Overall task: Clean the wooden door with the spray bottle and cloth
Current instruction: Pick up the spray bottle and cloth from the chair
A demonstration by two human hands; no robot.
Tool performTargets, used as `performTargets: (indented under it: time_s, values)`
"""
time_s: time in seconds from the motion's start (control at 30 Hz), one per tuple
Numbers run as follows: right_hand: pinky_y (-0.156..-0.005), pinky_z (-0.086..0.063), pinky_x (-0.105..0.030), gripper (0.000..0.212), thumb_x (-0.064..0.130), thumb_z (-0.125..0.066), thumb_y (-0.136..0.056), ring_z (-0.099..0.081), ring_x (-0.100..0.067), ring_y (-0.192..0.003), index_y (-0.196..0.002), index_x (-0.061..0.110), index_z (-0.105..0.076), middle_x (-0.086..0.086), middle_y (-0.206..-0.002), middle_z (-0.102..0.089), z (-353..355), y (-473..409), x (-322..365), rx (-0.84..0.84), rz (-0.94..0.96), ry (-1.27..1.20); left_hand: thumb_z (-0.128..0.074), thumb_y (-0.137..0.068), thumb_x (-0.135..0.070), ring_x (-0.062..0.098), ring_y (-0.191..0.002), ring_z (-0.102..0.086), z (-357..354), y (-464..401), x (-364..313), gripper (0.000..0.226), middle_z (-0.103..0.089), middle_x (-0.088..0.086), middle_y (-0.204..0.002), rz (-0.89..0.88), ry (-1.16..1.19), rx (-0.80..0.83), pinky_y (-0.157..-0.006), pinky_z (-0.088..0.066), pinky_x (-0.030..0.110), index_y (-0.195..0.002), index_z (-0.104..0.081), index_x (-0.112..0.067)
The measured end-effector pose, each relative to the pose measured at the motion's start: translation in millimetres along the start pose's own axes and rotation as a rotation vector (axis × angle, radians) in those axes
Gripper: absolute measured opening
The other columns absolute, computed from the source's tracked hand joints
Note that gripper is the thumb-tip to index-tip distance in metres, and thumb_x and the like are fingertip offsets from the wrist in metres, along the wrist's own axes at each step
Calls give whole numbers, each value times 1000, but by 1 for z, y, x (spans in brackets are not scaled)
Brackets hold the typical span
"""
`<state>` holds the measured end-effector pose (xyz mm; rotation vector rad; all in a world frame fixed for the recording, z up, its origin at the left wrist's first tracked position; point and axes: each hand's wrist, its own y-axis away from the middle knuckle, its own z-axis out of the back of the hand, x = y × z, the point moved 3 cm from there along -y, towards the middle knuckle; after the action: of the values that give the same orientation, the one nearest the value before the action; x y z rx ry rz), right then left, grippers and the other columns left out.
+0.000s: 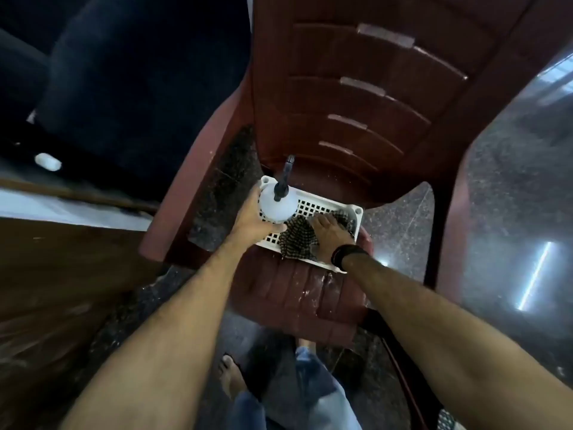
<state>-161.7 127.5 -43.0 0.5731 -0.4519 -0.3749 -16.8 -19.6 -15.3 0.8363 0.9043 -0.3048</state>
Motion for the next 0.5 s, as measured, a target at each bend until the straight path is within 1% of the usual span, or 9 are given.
performTargets:
  time_s: [0.07,0.13,0.17,0.23,0.27,0.33,0.37,0.43,0.5]
  values:
    - [-122,-12,-47,87,30,-72,-85,-21,-30,-148,-155,13,-24,-8,-157,-30,-5,-7,-4,27,-9,160,-90,-64,5,16,-143,-35,-8,-13,1,118,-37,-1,-157,-71,-8,83,-112,-34,24,-160,-26,-19]
    - [-122,-5,-50,86,34,-73,-84,-29,-32,-143,-153,14,-27,-11,-152,-36,-9,-9,-8,10,-1,270,-86,-70,7,-1,-135,-39,-15,-24,3,109,-42,-11,-150,-121,-26,78,-100,-32,3,-159,-27,-16]
    - [-121,-5,-50,81,35,-71,-84,-33,-33,-139,-151,15,-31,-11,-147,-41,-10,-12,-10,-1,11,295,-84,-74,3,-12,-129,-41,-18,-29,3,106,-43,-23,-146,-171,-26,52,-95,-30,-1,-160,-25,-18]
    - [-119,-10,-48,66,38,-67,-89,-37,-34,-134,-147,18,-42,-9,-141,-49,-12,-13,-13,2,66,321,-80,-82,-14,-25,-119,-42,-22,-33,2,102,-40,-50,-135,-270,-58,19,-95,-32,1,-161,-17,-32]
    - [-118,-14,-46,59,39,-63,-91,-37,-33,-133,-144,19,-47,-8,-139,-51,-13,-13,-15,0,99,328,-75,-85,-26,-21,-112,-49,-22,-35,0,98,-45,-52,-127,-298,-62,16,-93,-37,6,-160,-13,-38]
    - [-115,-20,-44,50,41,-59,-95,-40,-32,-131,-139,18,-52,-8,-136,-54,-17,-11,-20,-16,133,287,-66,-88,-40,1,-97,-60,-25,-38,-5,87,-62,-32,-113,-310,-54,3,-90,-46,22,-158,-16,-46]
    - [-113,-25,-44,48,41,-58,-96,-44,-33,-128,-136,16,-54,-9,-133,-56,-15,-9,-21,-51,135,228,-64,-90,-40,9,-97,-62,-27,-39,-7,82,-65,-20,-112,-310,-33,-4,-93,-48,29,-158,-20,-43]
    - [-104,-37,-44,44,37,-61,-95,-52,-36,-119,-129,9,-58,-13,-123,-61,-9,-6,-25,-170,107,21,-63,-92,-43,12,-115,-60,-30,-38,-11,76,-64,-6,-132,-327,-20,-75,-103,-47,37,-159,-28,-30]
    - [-94,-47,-45,41,34,-63,-96,-57,-37,-110,-124,5,-59,-15,-116,-63,-2,-6,-27,-281,25,-180,-63,-93,-48,18,-122,-56,-35,-33,-11,76,-61,10,-137,-316,-51,-200,-103,-45,40,-156,-33,-19]
